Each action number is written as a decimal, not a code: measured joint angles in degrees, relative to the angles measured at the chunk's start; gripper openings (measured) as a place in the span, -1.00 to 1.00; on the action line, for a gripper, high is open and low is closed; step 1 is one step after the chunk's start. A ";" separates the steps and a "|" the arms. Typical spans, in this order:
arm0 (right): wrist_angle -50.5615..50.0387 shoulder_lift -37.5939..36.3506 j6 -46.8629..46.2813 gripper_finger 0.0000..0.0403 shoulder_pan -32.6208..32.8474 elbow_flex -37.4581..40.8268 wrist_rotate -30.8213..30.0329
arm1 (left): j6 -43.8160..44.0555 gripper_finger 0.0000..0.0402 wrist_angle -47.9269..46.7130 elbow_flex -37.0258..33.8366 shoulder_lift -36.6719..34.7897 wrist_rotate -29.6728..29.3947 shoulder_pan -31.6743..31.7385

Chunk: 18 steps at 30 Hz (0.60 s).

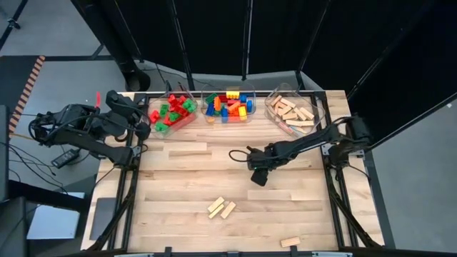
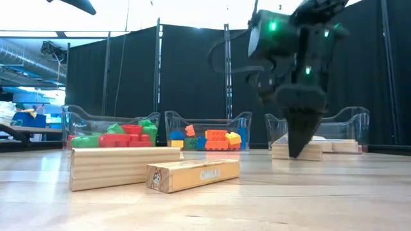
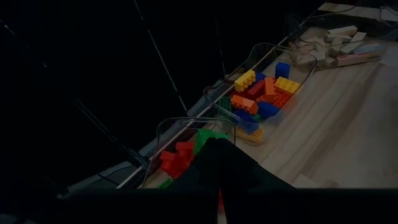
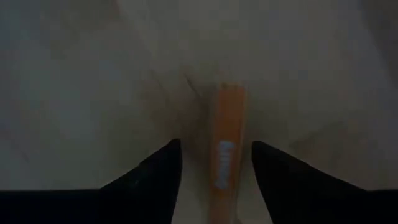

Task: Sort blocks by size
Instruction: Put the brown wooden block into the right transparent bin

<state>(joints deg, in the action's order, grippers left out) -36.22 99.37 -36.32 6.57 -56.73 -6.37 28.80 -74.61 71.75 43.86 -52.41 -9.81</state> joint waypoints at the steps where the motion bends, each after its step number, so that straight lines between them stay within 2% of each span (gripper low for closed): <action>1: 0.01 1.06 0.00 0.02 -0.15 0.00 0.06 | 0.00 -0.98 0.02 0.00 -0.02 0.17 0.00; 4: 0.96 2.82 1.13 -0.15 -0.57 -0.34 1.82 | 0.03 -0.98 0.02 0.00 -0.02 1.09 -0.01; 7: 1.11 3.37 1.97 -0.59 -0.68 -0.33 2.37 | 0.13 -0.98 0.00 0.00 0.00 1.51 -0.02; 8: 1.07 3.36 2.07 -0.67 -0.71 -0.41 2.67 | 0.20 -0.98 0.02 0.00 0.00 1.54 0.00; 14: -3.13 -0.34 4.60 -0.63 -2.31 -3.64 -0.04 | 0.35 -0.98 0.00 0.00 -0.01 1.68 -0.01; 18: -8.10 -6.41 6.40 -0.63 -6.08 -5.74 -6.16 | 0.37 -0.98 0.02 0.00 -0.02 1.69 0.00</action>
<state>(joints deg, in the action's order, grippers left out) -44.31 92.96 -29.91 0.50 -62.47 -12.54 29.17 -74.59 71.75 43.83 -50.72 -9.80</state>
